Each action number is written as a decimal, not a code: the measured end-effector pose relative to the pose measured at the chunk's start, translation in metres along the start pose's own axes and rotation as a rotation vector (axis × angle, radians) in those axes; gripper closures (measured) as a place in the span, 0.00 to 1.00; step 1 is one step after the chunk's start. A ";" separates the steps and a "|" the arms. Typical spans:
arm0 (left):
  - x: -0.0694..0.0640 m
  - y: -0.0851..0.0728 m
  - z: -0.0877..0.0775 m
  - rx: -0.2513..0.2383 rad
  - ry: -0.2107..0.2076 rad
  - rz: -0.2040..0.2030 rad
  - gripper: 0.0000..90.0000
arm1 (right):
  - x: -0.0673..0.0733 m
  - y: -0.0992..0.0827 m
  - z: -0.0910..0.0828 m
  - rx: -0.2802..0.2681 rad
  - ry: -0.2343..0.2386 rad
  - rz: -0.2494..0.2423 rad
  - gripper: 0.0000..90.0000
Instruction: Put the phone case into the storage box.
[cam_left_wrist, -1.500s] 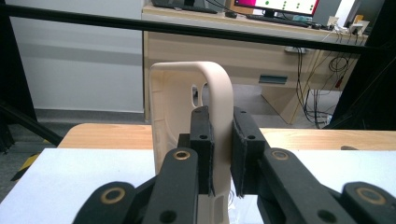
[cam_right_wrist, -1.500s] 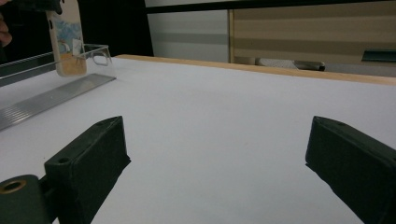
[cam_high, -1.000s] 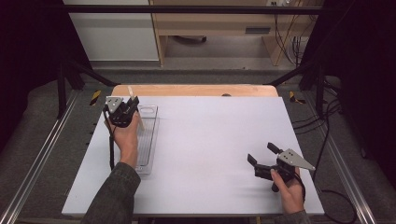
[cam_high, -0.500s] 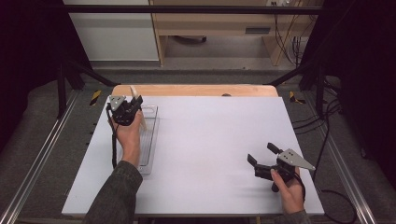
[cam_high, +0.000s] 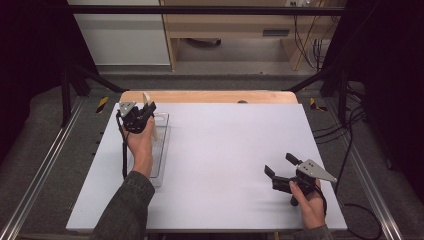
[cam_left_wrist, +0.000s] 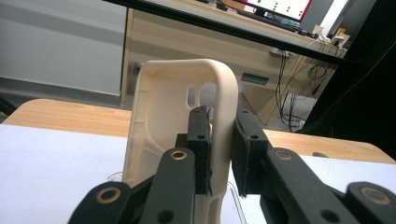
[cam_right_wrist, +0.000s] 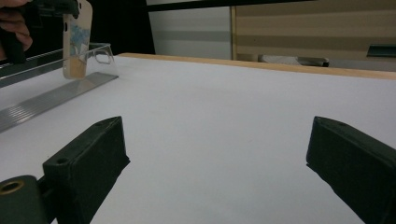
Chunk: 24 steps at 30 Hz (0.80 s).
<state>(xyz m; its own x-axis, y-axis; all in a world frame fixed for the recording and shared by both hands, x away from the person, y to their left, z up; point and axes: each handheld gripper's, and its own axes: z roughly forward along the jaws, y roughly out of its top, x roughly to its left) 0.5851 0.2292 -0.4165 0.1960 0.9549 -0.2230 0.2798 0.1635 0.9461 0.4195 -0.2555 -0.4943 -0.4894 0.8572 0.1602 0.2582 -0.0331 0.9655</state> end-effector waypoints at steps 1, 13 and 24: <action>0.000 0.000 0.000 0.000 0.000 0.000 0.87 | 0.000 0.000 0.000 0.000 0.000 0.000 0.06; 0.002 0.000 0.000 -0.004 0.001 -0.009 0.87 | 0.000 0.000 0.001 0.004 -0.001 -0.003 0.06; 0.002 0.000 0.002 -0.004 0.004 -0.005 0.87 | 0.001 -0.001 0.001 0.006 -0.001 -0.003 0.05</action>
<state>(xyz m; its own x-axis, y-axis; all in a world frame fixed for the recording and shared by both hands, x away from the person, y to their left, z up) 0.5870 0.2303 -0.4173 0.1912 0.9549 -0.2271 0.2767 0.1696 0.9459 0.4198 -0.2546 -0.4950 -0.4889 0.8580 0.1573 0.2617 -0.0277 0.9648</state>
